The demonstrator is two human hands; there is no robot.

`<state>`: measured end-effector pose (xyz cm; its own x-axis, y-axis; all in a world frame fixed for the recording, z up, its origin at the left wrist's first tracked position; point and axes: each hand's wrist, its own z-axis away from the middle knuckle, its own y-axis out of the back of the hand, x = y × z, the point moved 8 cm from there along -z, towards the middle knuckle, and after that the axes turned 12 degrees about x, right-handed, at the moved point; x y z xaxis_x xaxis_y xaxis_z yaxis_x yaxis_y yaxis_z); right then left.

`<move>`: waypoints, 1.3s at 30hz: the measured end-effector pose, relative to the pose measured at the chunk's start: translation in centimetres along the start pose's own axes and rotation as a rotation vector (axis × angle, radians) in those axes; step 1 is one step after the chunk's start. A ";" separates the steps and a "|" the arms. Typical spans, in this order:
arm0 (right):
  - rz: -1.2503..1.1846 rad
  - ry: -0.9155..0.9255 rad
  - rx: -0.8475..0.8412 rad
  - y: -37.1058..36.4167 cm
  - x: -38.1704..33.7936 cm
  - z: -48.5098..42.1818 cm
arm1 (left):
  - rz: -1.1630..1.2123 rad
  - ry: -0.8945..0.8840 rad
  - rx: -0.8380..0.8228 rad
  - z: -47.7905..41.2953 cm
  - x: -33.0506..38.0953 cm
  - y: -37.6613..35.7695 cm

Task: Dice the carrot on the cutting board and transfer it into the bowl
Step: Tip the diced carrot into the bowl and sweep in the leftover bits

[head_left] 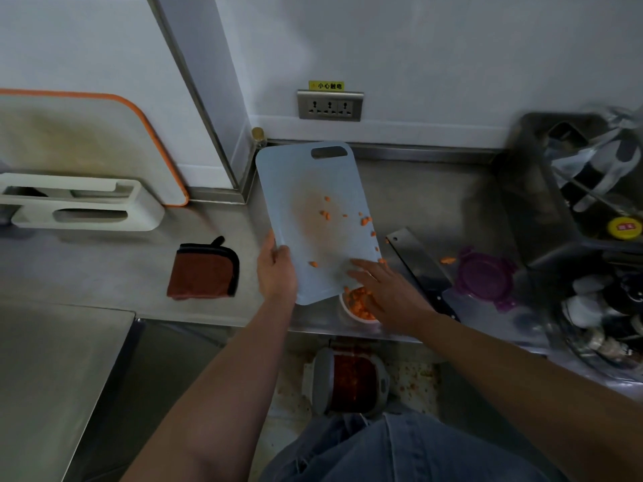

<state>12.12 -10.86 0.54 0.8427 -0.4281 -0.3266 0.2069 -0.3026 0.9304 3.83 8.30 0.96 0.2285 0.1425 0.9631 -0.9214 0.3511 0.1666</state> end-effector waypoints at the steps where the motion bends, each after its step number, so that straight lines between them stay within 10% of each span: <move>1: -0.017 0.029 0.020 0.4 -1.0 -0.9 | 0.014 0.008 -0.007 0.2 0.1 0.0; 12: 0.101 0.230 0.017 -1.0 -2.9 -0.6 | 0.050 0.033 -0.006 0.7 0.6 0.0; 24: -0.069 -0.289 0.076 2.0 3.3 -6.1 | 0.072 0.096 -0.033 1.3 0.3 -0.2; 33: -0.052 -0.216 -0.132 -2.9 2.0 1.0 | 0.060 0.136 0.096 0.6 -0.2 0.7; 39: -0.008 -0.227 0.028 -0.9 2.0 0.2 | 0.098 0.177 0.118 1.1 -0.2 0.4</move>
<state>13.47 -11.63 -0.96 0.7067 -0.6055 -0.3661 0.1967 -0.3290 0.9236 3.05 7.41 1.08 0.1778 0.3344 0.9255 -0.9699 0.2184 0.1075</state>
